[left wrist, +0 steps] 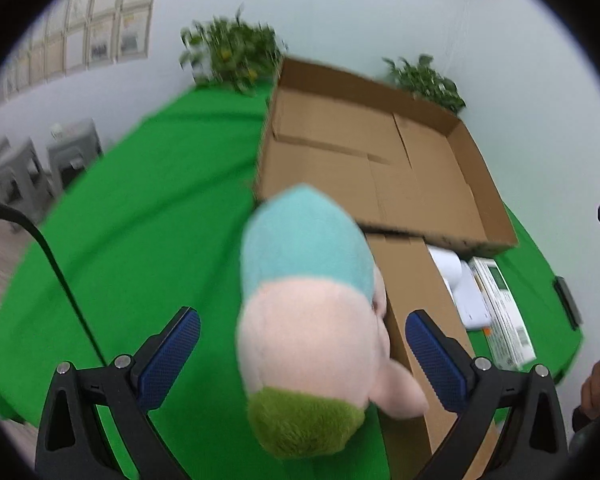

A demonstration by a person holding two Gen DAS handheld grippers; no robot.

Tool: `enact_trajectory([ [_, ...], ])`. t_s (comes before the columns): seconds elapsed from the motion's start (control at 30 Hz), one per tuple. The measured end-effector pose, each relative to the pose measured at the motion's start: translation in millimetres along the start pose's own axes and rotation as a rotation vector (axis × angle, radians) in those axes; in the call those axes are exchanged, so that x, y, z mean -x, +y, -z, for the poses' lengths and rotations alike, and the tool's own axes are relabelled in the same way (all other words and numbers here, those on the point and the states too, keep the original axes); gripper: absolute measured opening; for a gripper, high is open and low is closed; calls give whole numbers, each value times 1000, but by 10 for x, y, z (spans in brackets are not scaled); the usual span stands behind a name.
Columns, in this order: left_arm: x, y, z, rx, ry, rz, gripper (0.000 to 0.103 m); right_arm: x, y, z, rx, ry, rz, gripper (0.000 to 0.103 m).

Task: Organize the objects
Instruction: 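Grasp the plush pig with the left tool and lift it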

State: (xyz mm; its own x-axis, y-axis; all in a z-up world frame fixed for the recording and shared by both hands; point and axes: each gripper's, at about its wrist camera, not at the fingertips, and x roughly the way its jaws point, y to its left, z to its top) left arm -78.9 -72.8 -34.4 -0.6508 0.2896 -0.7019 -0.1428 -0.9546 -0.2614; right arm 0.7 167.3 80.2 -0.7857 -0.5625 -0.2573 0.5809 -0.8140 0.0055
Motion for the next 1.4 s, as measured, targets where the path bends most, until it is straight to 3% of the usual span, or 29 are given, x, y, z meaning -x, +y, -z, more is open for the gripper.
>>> enact_trajectory([
  [0.1, -197, 17, 162, -5, 61, 55, 101, -203, 70, -22, -51, 54, -90, 103],
  [0.2, -271, 55, 246, -7, 73, 94, 91, -422, 181, -17, -74, 108, -139, 103],
  [0.33, -192, 149, 282, 16, 38, 126, 76, -820, 299, -42, -107, 170, -189, 103],
  [0.4, -141, 220, 306, 33, 30, 127, 73, -1014, 351, -55, -130, 197, -211, 103],
  [0.5, -21, 326, 386, 70, 14, 119, 72, -1375, 445, -68, -149, 249, -245, 103],
  [0.7, 155, 558, 529, 145, -1, 130, 72, -2270, 638, 45, -205, 453, -291, 103],
  [0.83, 159, 666, 583, 184, -5, 160, 71, -2766, 755, 161, -322, 581, -314, 103],
  [1.0, 173, 723, 593, 192, -7, 175, 70, -3194, 901, 331, -369, 698, -272, 103],
  [1.13, 200, 700, 596, 174, -17, 169, 68, -3328, 1037, 350, -400, 710, -260, 102],
  [1.27, 257, 608, 527, 144, -30, 142, 66, -3388, 1107, 347, -428, 693, -247, 92],
  [1.4, 308, 423, 280, 104, -88, 137, 66, -3376, 1131, 165, -439, 618, -229, 81],
])
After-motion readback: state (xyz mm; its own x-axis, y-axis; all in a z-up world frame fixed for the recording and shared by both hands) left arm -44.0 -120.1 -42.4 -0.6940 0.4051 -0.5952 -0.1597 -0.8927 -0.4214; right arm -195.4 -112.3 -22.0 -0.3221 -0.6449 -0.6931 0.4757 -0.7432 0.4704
